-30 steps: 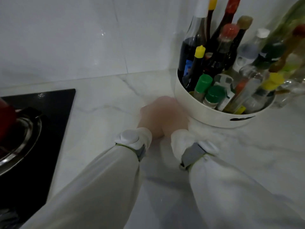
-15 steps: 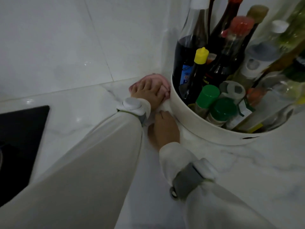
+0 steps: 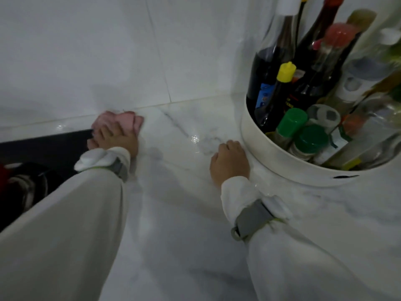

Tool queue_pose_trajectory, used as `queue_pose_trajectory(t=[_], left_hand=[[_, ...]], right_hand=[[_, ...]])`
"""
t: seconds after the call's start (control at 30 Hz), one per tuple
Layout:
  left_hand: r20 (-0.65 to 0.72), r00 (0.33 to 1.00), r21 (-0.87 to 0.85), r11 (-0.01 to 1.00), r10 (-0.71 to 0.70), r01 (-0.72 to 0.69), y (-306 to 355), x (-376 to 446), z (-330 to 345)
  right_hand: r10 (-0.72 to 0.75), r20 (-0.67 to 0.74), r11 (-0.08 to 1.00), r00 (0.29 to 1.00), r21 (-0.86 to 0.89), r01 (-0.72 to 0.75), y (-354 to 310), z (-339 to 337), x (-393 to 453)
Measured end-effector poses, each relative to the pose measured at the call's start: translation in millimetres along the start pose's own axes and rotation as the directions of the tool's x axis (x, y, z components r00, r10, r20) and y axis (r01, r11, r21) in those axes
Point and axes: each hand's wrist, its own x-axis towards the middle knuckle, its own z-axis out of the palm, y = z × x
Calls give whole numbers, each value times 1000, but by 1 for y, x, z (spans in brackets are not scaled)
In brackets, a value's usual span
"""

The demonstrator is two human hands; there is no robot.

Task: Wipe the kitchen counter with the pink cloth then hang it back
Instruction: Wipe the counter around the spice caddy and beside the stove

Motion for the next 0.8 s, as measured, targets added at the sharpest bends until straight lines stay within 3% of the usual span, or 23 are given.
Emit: queue_pose_trajectory(t=[0.07, 0.17, 0.27, 0.33, 0.37, 0.43, 0.53, 0.67, 0.73, 0.8], left_hand=[[83, 997, -43, 999, 9, -5, 30, -21, 8], [99, 956, 32, 960, 275, -280, 76, -71, 25], [141, 815, 102, 810, 563, -577, 93, -119, 34], [166, 744, 120, 735, 648, -667, 83, -123, 35], [167, 749, 109, 743, 641, -660, 73, -116, 32], [174, 829, 90, 829, 532, -551, 41, -91, 23], [154, 958, 70, 965, 241, -254, -23, -60, 9], [46, 999, 11, 1000, 6, -6, -43, -85, 17], [90, 996, -35, 999, 9, -6, -20, -115, 26], [121, 968, 16, 975, 218, -222, 6, -142, 35]], right_hand=[[-20, 27, 999, 999, -38, 21, 4, -1, 2], [-13, 38, 999, 999, -42, 15, 5, -8, 1], [32, 52, 999, 998, -21, -30, 1, -11, 2], [67, 35, 997, 997, -32, -66, -2, -8, 0], [66, 14, 997, 998, -37, -65, -5, -7, -5], [33, -13, 999, 999, -26, -33, -12, -4, -17], [-43, 8, 999, 999, -27, 43, -21, -1, -30], [-92, 36, 996, 995, -3, 92, -31, 3, -42], [-113, 14, 993, 993, 33, 113, -36, 7, -50], [-120, -28, 990, 992, 71, 122, -38, 4, -54]])
